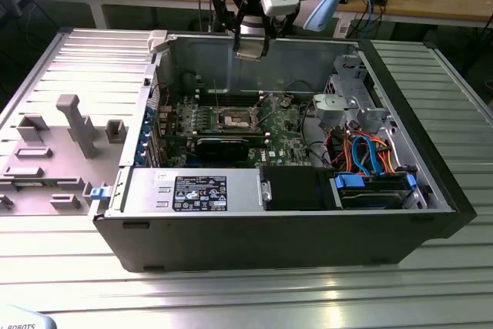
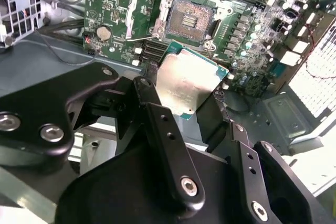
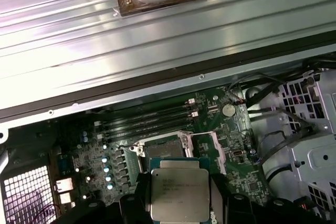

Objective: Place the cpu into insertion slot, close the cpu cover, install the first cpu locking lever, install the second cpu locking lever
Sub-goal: 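Place the cpu into insertion slot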

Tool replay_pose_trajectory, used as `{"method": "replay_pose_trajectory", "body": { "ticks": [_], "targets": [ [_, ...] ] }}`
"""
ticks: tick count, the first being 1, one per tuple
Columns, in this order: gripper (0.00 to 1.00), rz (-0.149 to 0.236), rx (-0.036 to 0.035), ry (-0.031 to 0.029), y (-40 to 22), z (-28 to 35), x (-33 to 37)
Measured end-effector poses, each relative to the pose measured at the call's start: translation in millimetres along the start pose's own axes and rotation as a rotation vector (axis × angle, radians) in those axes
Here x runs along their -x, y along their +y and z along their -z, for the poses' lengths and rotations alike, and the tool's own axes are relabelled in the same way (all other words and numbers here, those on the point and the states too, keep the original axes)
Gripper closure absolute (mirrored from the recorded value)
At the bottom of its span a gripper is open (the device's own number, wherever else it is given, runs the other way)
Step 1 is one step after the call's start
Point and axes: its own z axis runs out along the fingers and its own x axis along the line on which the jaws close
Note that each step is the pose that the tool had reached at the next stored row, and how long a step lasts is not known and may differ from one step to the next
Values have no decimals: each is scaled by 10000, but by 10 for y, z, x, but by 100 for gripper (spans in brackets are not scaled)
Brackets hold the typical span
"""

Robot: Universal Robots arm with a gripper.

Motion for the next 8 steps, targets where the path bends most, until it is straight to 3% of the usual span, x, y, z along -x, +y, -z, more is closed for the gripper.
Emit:
{"method": "replay_pose_trajectory", "body": {
  "ticks": [4, 8],
  "targets": [
    [46, -567, 11, -50, -1, -9, 0],
    [46, -603, 13, -54, -1, -9, 0]
  ]
}}
